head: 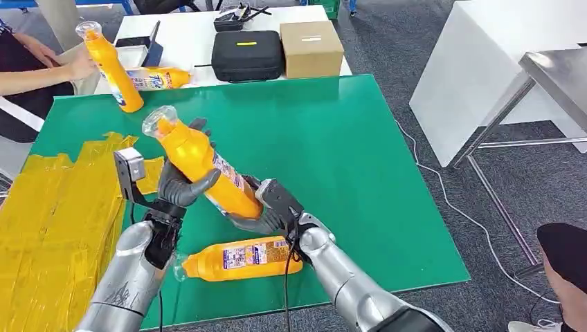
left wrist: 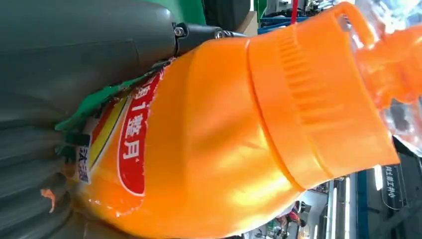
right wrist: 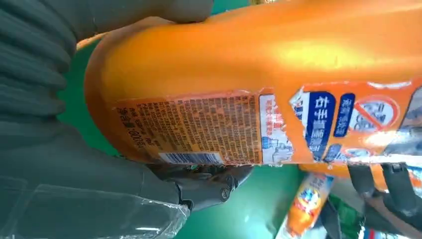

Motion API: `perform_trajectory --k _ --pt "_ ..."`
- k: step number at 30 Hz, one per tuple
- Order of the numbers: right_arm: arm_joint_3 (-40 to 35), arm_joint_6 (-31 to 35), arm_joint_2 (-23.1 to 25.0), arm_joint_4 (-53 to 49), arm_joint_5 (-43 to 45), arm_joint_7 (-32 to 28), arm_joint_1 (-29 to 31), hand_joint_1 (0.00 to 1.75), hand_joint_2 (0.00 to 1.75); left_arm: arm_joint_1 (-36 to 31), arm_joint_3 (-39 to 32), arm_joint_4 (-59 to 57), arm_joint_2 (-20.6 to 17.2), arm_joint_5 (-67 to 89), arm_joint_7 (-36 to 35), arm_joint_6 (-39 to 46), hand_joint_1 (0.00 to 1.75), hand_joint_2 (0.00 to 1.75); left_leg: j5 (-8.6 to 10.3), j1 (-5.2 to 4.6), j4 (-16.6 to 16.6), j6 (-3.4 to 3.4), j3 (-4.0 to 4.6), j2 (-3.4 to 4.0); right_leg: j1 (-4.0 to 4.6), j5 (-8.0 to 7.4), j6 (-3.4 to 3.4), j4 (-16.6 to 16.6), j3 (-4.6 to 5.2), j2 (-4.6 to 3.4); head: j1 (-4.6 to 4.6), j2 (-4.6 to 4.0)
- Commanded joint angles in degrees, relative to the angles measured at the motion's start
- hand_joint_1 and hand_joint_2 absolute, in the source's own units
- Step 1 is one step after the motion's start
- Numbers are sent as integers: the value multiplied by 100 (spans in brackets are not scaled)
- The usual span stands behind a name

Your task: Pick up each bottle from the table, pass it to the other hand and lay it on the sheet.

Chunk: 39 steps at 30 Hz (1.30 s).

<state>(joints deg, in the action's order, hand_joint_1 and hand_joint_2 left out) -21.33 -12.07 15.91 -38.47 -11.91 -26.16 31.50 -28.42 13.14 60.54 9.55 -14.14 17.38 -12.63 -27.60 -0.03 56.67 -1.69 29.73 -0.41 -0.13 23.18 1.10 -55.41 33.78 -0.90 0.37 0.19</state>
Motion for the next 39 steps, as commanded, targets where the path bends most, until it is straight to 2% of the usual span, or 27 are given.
perform_trajectory --k 1,5,7,8,9,12,30,31,32,33,39 --pt "-554 -63 -120 655 -84 34 343 175 175 -157 195 -119 -163 -39 -34 20 0 175 -3 2 -4 9 -13 2 2 3 -1 4 -13 6 0 -2" --pt "-614 21 -161 636 -19 72 313 175 175 -164 171 -70 -137 -23 -81 -54 0 175 -2 3 -2 8 -9 -1 4 2 -1 4 -10 7 0 -2" --pt "-635 116 -191 555 -5 86 269 175 175 -196 159 -95 -116 -5 -79 -77 23 175 -3 2 -4 10 -15 -4 3 5 -2 4 -16 13 0 -2" --pt "-631 151 -201 514 4 91 248 175 175 -207 152 -102 -111 -3 -80 -79 131 175 -1 2 -3 8 -8 -4 2 3 -1 4 -9 11 0 -2" --pt "-613 171 -201 485 30 98 232 175 175 -210 149 -103 -108 1 -82 -83 166 175 -1 3 -1 7 -5 -5 4 2 -1 4 -7 10 0 -2" --pt "-610 191 -210 443 45 106 230 175 175 -208 143 -106 -114 5 -83 -89 175 175 -3 3 -4 12 -16 -6 4 6 -2 5 -18 16 0 -2" --pt "-613 291 -226 214 111 133 199 175 175 -27 18 176 -189 16 -82 -7 175 175 -4 1 -4 11 -16 1 2 5 -1 3 -15 10 0 -2" --pt "-612 338 -246 100 111 124 155 148 175 -34 5 205 -191 21 -82 11 175 175 -5 2 -3 11 -16 0 3 6 -2 3 -16 11 0 -2" --pt "-596 422 -270 -53 120 122 83 23 175 -47 -3 240 -214 55 -73 60 175 175 -2 2 -3 8 -8 0 3 3 -1 4 -8 8 0 -2" --pt "-569 467 -274 -109 142 130 51 0 175 -55 -13 254 -228 83 -60 110 175 175 -2 2 -2 7 -6 -1 3 2 -1 4 -7 8 0 -2" --pt "-443 635 -427 -712 266 46 -236 0 175 7 -248 916 -488 1424 498 1438 173 175 -4 2 -3 11 -11 3 3 4 -2 2 -10 6 0 -2"
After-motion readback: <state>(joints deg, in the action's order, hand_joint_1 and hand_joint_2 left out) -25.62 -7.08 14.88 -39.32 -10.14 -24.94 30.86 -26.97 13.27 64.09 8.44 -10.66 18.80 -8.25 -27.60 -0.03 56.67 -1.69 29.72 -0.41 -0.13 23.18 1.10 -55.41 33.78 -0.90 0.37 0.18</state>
